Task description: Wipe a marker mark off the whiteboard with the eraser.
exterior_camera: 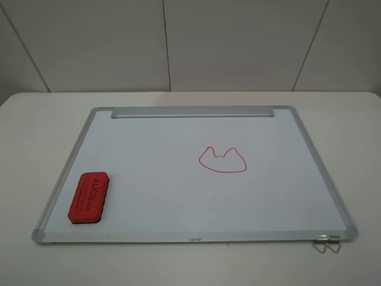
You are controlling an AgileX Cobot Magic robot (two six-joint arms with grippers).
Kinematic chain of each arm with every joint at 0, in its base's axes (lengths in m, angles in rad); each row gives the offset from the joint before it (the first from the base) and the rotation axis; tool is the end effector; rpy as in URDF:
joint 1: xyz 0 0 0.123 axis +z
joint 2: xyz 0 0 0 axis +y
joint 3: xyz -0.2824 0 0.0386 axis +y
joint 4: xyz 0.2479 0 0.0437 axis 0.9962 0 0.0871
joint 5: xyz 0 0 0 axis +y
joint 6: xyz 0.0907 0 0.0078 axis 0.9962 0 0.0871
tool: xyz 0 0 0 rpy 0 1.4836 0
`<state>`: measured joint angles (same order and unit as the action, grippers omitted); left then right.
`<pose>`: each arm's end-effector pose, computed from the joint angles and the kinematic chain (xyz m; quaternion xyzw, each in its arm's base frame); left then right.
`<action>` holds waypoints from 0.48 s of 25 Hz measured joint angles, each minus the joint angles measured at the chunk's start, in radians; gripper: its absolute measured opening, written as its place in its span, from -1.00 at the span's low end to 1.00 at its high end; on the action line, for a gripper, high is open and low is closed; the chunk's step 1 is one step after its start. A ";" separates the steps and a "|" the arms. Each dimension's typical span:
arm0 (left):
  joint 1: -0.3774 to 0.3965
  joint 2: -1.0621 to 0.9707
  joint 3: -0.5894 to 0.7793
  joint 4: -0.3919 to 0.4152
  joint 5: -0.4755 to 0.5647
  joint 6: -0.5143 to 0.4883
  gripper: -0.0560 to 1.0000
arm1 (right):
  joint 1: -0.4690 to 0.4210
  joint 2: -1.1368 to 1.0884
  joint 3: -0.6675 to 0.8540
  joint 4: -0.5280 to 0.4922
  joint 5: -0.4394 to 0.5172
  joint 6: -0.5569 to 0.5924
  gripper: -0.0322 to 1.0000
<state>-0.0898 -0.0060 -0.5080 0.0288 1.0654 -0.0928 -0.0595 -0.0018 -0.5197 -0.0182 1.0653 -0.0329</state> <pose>-0.0067 0.0029 0.2790 -0.0020 0.8507 -0.0336 0.5246 -0.0077 -0.0010 0.2822 0.0118 0.8487 -0.0335 0.5277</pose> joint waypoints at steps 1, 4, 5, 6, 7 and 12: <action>0.000 0.000 0.000 0.000 0.000 0.000 0.57 | 0.000 0.000 0.000 0.000 0.000 0.000 0.43; 0.000 0.000 0.000 0.000 0.000 0.001 0.57 | 0.000 0.000 0.000 0.000 0.000 0.000 0.43; 0.000 0.000 0.000 0.000 0.000 0.001 0.57 | 0.000 0.000 0.000 0.000 0.000 0.000 0.43; 0.000 0.000 0.000 0.000 0.000 0.001 0.57 | 0.000 0.000 0.000 0.000 0.000 0.000 0.43; 0.000 0.000 0.000 0.000 0.000 0.001 0.57 | 0.000 0.000 0.000 0.000 0.000 0.000 0.43; 0.000 0.000 0.000 0.000 0.000 0.001 0.57 | 0.000 0.000 0.000 0.000 0.000 0.000 0.43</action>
<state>-0.0898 -0.0060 -0.5080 0.0288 1.0654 -0.0920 -0.0595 -0.0018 -0.5197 -0.0182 1.0653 -0.0329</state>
